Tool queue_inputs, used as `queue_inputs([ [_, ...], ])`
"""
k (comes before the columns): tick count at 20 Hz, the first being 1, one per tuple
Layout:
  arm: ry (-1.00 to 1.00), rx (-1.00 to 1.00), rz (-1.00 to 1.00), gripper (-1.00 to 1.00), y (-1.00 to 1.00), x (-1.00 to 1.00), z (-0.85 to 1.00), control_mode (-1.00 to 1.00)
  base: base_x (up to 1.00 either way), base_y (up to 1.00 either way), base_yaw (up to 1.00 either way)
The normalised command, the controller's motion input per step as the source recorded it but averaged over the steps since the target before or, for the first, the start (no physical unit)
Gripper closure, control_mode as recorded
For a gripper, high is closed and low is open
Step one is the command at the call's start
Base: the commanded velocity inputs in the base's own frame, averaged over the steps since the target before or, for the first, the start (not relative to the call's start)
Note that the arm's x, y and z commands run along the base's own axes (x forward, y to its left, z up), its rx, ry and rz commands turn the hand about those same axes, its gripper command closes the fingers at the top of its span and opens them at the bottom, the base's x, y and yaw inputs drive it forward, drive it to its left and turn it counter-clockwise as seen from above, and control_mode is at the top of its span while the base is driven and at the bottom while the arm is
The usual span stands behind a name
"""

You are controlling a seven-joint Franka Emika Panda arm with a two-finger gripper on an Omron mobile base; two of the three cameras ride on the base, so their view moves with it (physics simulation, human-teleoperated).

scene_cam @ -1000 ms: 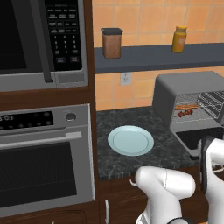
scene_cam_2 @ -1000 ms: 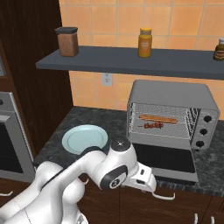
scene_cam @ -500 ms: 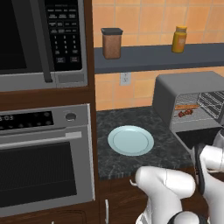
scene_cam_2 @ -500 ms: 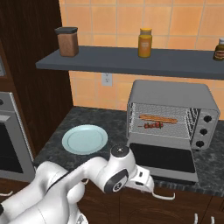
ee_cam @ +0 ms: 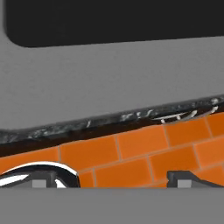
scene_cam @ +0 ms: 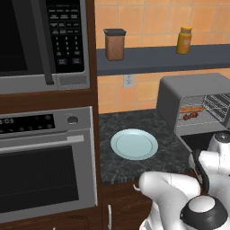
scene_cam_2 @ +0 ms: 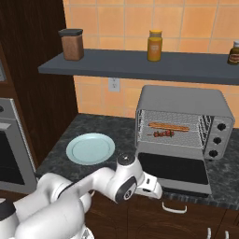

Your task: Pick up the kebab skewer and baguette bread, and place them inside the toaster oven. Close the toaster oven door and start by setting the timer.

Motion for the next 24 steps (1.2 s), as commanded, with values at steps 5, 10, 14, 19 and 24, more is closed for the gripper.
queue_inputs([
  [5, 0.00, 0.00, 0.00, -1.00, 0.00, 0.34, -0.09, -1.00, 0.00, 0.00, 0.00],
  [10, 0.00, 0.00, 0.00, -1.00, -0.08, 0.05, -0.20, -1.00, 0.00, 0.00, 0.00],
  [14, 0.00, 0.00, 0.00, -1.00, -0.15, 0.00, -0.24, -1.00, 0.00, 0.00, 0.00],
  [19, -0.01, 0.00, 0.00, -1.00, -0.04, 0.18, -0.22, -1.00, 0.00, 0.00, 0.00],
  [24, -0.09, 0.00, 0.00, -1.00, 0.00, 0.43, 0.02, -1.00, 0.00, 0.00, 0.00],
])
